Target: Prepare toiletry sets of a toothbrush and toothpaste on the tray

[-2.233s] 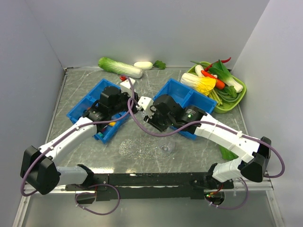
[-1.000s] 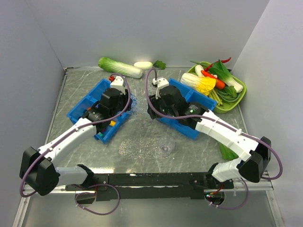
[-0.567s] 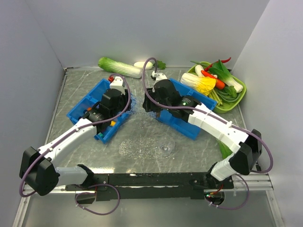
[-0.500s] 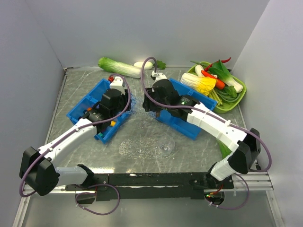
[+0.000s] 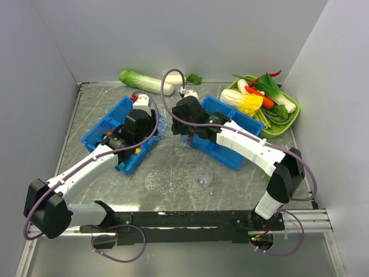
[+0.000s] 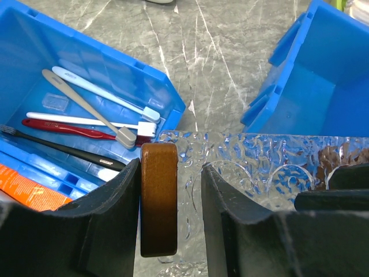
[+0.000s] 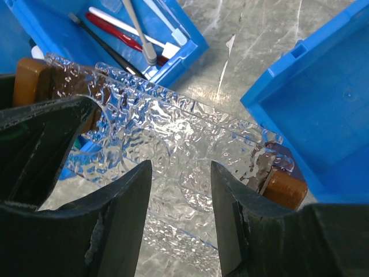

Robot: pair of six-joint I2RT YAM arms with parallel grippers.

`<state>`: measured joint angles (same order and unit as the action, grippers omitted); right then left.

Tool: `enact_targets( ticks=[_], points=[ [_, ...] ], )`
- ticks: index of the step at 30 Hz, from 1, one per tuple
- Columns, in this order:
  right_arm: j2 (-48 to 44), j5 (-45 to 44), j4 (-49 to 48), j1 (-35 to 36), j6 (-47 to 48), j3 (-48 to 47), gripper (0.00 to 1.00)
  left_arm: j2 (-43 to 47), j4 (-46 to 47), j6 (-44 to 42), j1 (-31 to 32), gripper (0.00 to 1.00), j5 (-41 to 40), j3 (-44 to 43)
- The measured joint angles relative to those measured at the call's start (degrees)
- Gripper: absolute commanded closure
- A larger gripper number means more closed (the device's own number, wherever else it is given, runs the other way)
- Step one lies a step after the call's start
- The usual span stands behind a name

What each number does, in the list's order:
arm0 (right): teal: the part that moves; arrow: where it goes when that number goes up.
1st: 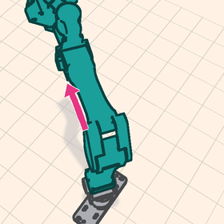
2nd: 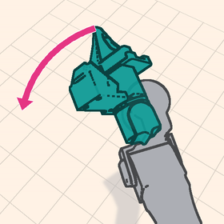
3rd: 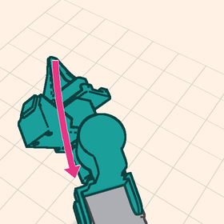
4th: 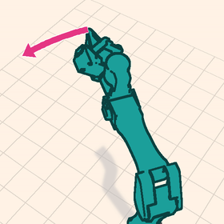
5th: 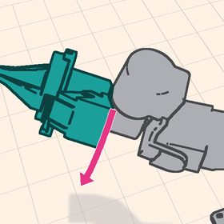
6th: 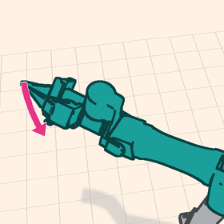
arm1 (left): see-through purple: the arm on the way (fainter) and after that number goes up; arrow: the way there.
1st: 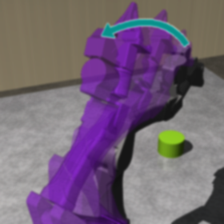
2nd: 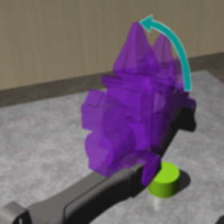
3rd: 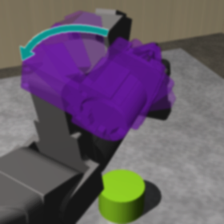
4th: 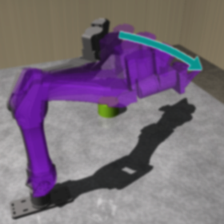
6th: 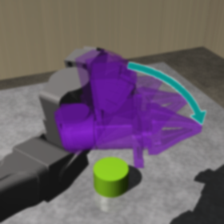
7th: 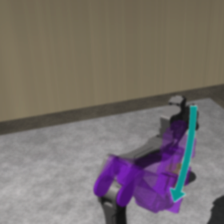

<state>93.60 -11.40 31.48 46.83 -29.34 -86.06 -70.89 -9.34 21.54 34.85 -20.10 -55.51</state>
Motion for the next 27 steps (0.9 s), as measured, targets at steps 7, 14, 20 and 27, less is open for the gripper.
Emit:
enact_targets(
  ticks=[7, 14, 20, 27],
  points=[
    [2.32, -2.43, 0.68, 0.15, -1.79, -1.88, 0.56, 0.02, -0.09, 0.57, 0.26, 0.99, -0.57, 0.0],
    [3.39, -4.81, 0.79, 0.0, -4.15, -2.27, 0.87, 0.02, -0.61, 0.76, 0.87, 0.99, -0.52, 0.0],
    [3.39, -5.18, 1.81, -0.11, -5.77, -2.99, 1.0, 0.04, -0.37, 0.9, 0.87, 0.89, -0.07, 0.0],
    [2.82, -4.24, 3.41, -0.48, -7.28, -2.97, 1.0, 1.2, 0.42, 1.07, 0.81, 0.62, 1.88, 1.03]
  ],
)
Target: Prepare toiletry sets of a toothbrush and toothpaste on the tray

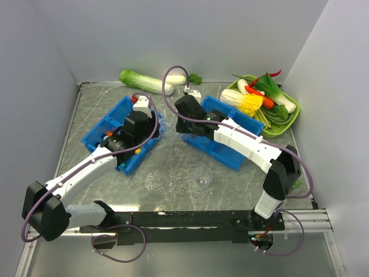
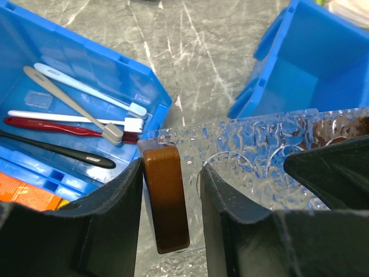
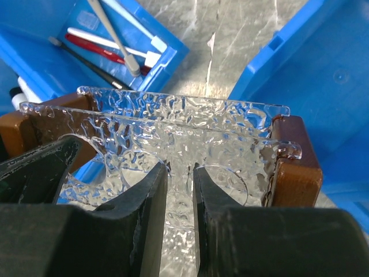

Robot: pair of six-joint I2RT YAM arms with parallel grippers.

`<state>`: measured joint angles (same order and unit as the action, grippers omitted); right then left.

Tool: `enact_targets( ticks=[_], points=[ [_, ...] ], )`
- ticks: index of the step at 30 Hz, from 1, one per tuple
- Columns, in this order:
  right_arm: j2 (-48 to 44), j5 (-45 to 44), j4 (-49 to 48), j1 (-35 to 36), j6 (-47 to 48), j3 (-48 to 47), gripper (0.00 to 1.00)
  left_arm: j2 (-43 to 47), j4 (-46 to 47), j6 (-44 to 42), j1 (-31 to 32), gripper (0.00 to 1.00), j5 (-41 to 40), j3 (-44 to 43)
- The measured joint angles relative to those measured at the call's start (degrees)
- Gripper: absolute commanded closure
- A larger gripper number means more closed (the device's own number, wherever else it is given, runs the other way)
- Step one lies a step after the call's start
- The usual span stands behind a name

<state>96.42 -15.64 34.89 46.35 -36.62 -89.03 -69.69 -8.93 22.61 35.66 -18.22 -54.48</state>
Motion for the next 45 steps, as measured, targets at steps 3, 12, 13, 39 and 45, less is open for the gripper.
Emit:
enact_targets(
  ticks=[3, 12, 13, 39, 45],
  points=[
    [-1.07, 0.87, 0.35, -0.31, -0.59, 0.15, 1.0, 1.4, 0.96, 0.48, 0.0, 0.54, 0.63, 0.68],
    [-3.93, 0.24, 0.48, -3.19, -1.18, 1.44, 1.0, 9.6, 6.12, 1.07, 0.7, 0.37, 5.01, 0.92],
    [-3.93, 0.02, 0.66, -3.58, -1.18, 1.7, 1.0, 10.43, 6.91, 0.92, 0.83, 0.34, 5.31, 1.01],
    [-4.37, 7.98, 0.79, 8.26, -5.03, 5.97, 1.0, 26.05, 12.17, -1.42, -5.03, 0.04, -16.44, 5.97],
    [-4.37, 7.8, 0.44, 13.77, -8.98, 7.72, 1.0, 24.68, 12.52, -1.95, -5.22, 0.03, -16.15, 5.97]
  ],
)
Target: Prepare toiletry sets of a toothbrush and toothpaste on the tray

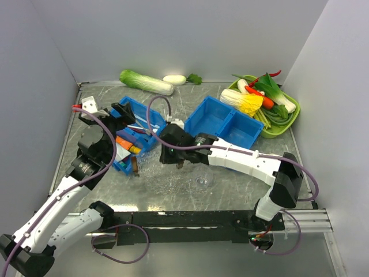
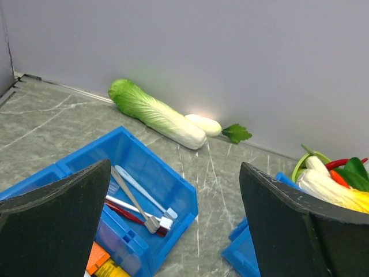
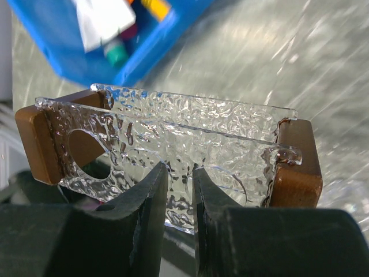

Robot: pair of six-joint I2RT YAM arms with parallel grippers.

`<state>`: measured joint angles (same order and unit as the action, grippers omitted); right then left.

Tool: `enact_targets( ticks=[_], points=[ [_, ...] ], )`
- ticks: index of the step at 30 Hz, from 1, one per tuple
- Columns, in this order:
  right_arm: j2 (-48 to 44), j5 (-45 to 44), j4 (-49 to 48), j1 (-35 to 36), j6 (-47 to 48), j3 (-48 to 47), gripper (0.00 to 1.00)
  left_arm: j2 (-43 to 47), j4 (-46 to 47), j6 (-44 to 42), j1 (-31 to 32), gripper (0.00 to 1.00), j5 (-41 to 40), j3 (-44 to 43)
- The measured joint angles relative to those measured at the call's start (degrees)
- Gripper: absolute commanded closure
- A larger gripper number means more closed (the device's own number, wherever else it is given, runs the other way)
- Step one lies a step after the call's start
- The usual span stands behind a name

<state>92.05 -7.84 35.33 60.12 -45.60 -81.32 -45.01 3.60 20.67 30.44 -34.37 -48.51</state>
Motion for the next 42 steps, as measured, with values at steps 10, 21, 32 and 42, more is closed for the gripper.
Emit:
enact_targets(
  ticks=[10, 21, 32, 42],
  points=[
    [0.0, -0.2, -0.04, 3.37, -6.49, 7.32, 1.0, -1.31, -0.11, 0.0, 0.0, 0.04, 0.61, 0.0],
    [0.07, -2.93, 0.59, 4.87, -12.15, 7.63, 1.0, -2.62, -0.22, 0.0, 0.0, 0.04, 1.57, 0.0],
    [1.16, -4.83, 1.97, 5.38, -15.98, 8.0, 1.0, -2.97, -0.39, 0.0, 0.0, 0.04, 2.03, 0.0],
    [1.2, -5.38, 2.34, 5.38, -16.98, 9.88, 1.0, -3.37, -0.39, 0.0, 0.0, 0.04, 2.43, 0.0]
  ],
)
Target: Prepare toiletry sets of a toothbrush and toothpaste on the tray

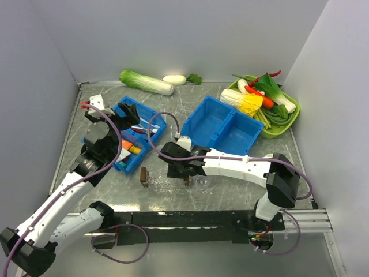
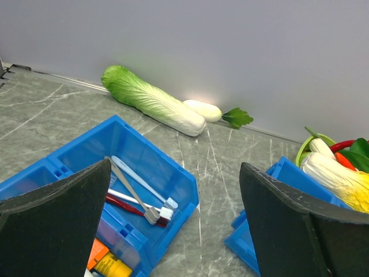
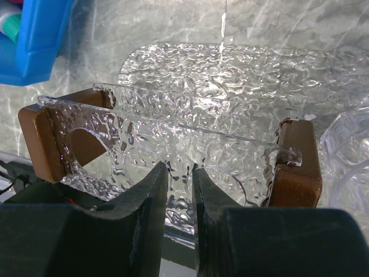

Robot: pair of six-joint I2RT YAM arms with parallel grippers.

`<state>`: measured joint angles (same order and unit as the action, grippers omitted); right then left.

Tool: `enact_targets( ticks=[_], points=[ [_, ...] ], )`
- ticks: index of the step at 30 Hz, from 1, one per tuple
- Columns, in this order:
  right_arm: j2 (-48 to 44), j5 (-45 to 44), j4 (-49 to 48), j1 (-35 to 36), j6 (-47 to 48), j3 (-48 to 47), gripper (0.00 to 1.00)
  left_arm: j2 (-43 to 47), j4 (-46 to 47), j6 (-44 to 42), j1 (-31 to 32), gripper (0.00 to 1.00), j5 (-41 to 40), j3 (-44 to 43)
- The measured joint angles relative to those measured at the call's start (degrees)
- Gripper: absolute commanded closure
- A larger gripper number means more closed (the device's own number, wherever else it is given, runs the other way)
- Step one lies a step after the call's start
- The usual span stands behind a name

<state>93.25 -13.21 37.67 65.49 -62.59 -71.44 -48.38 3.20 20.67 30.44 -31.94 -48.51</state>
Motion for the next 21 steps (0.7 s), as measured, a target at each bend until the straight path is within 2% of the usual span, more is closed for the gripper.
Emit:
enact_targets(
  ticks=[21],
  points=[
    [1.97, 0.31, -1.86, -0.09, 0.5, 2.21, 1.0, -0.98, -0.02, 0.0, -0.02, 0.04, 0.66, 0.0]
  ],
)
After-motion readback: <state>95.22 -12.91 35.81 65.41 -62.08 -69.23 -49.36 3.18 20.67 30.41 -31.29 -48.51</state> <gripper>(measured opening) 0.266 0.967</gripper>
